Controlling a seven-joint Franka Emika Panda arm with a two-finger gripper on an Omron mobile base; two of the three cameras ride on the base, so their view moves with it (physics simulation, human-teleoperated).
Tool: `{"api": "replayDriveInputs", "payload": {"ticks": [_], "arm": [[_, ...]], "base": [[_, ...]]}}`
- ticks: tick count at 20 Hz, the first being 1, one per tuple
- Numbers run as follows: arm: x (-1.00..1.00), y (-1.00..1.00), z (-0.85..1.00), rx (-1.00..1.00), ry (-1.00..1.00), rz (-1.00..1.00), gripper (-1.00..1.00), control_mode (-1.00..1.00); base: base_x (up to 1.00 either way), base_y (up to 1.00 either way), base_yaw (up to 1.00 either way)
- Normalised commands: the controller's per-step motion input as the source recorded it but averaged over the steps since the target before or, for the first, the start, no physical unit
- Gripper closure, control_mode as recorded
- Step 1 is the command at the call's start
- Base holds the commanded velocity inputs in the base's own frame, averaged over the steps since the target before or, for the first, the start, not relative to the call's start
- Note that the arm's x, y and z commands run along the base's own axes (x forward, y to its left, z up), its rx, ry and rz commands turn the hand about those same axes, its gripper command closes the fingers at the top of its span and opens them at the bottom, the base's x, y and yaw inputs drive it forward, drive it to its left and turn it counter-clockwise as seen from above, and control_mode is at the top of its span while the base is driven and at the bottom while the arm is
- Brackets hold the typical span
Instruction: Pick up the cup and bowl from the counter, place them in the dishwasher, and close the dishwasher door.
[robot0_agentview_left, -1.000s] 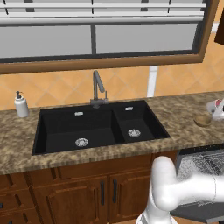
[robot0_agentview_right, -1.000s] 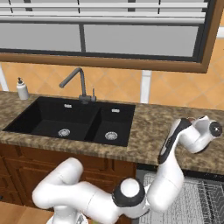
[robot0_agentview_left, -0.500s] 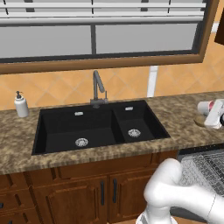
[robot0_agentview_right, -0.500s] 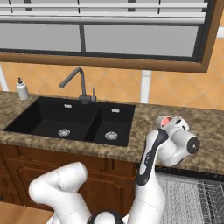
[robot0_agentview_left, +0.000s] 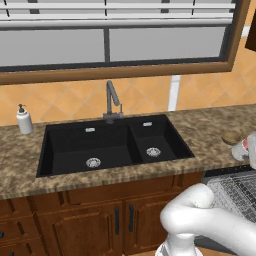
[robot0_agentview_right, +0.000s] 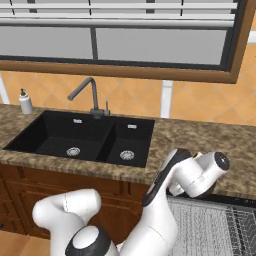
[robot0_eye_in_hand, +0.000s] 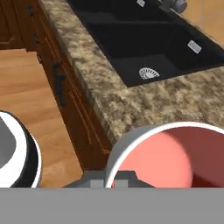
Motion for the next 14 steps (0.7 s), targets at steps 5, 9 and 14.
{"api": "replayDriveInputs", "payload": {"ticks": [5,9,14], "arm": [[-1.0,-0.47,-0.96,-0.04,0.52,-0.25,1.0,-1.0],[-1.0,-0.52,-0.94,0.19,0.11,-0.48,1.0,-1.0],[-0.61,-0.03,-0.78,0.38,-0.07,-0.43,1.0,-1.0]], "base": [[0.0,0.0,0.0],[0.0,0.0,0.0],[0.0,0.0,0.0]]}}
